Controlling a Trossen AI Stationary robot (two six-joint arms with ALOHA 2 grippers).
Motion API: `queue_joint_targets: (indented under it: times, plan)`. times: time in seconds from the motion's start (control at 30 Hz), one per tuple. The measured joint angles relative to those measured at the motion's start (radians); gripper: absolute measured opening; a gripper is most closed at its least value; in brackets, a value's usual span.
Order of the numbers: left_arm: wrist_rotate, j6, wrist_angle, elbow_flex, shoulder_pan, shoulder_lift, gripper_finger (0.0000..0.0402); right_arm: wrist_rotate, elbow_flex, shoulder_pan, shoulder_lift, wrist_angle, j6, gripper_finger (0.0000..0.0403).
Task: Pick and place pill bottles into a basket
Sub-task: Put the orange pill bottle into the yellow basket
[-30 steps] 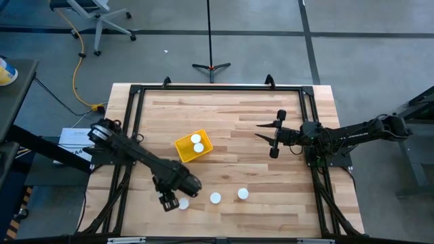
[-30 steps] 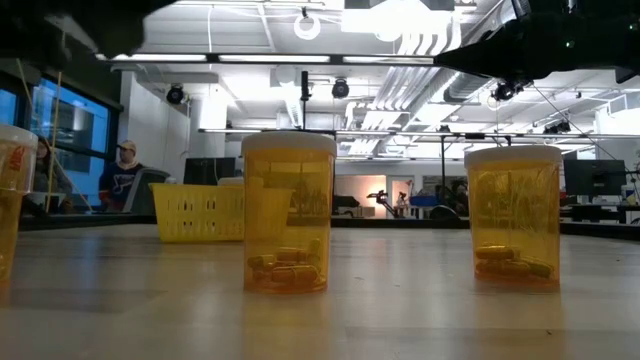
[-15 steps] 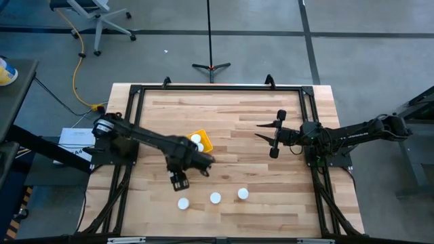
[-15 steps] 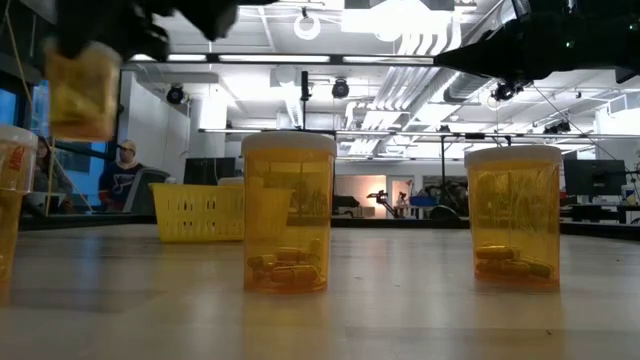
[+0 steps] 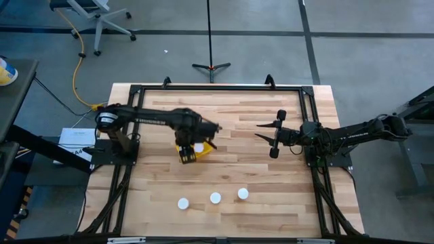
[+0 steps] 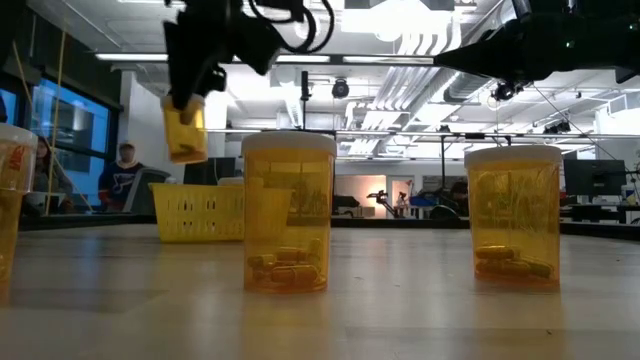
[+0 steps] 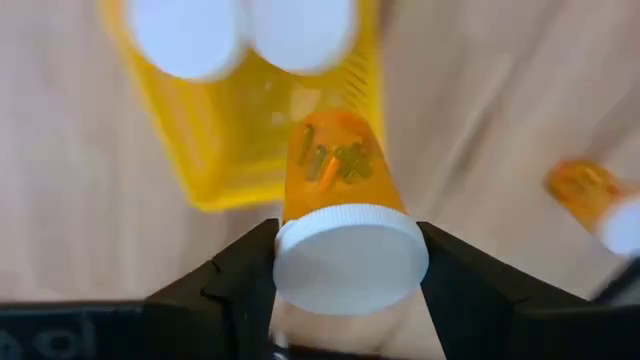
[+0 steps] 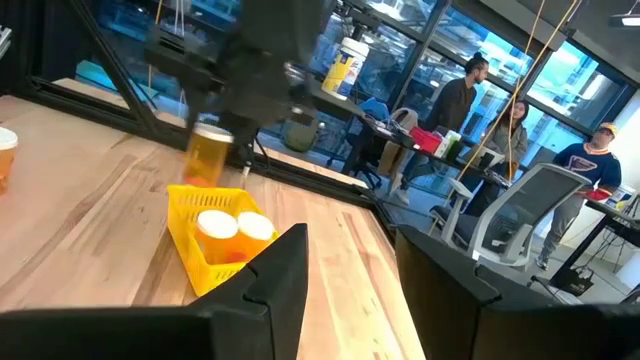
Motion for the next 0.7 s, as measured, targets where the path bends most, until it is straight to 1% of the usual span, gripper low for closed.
queue_joint_targets:
  times: [0.07,0.17,0.3,0.47,0.53,0.7]
  plan:
    - [-0.030,0.024,0.021,0.000,0.032,0.000,0.0250,0.000,0.000,0.000,0.000,0.000,0.000,0.0144]
    - [-0.034,0.060,0.040,0.000,0.071,0.000,0.0259,0.000,0.000,0.000,0.000,0.000,0.000,0.0144]
    - [-0.035,0.085,0.042,0.000,0.099,0.000,0.0245,0.000,0.000,0.000,0.000,0.000,-0.001,0.0144]
    - [-0.021,0.085,0.037,0.000,0.108,0.000,0.0245,0.000,0.000,0.000,0.000,-0.009,-0.006,0.0144]
    - [-0.022,0.085,0.057,-0.020,0.109,0.000,0.0246,0.000,0.000,0.000,0.000,-0.014,-0.008,0.0144]
    - [-0.025,0.083,0.090,-0.115,0.109,0.001,0.0263,0.000,0.000,0.000,0.000,-0.016,-0.008,0.0144]
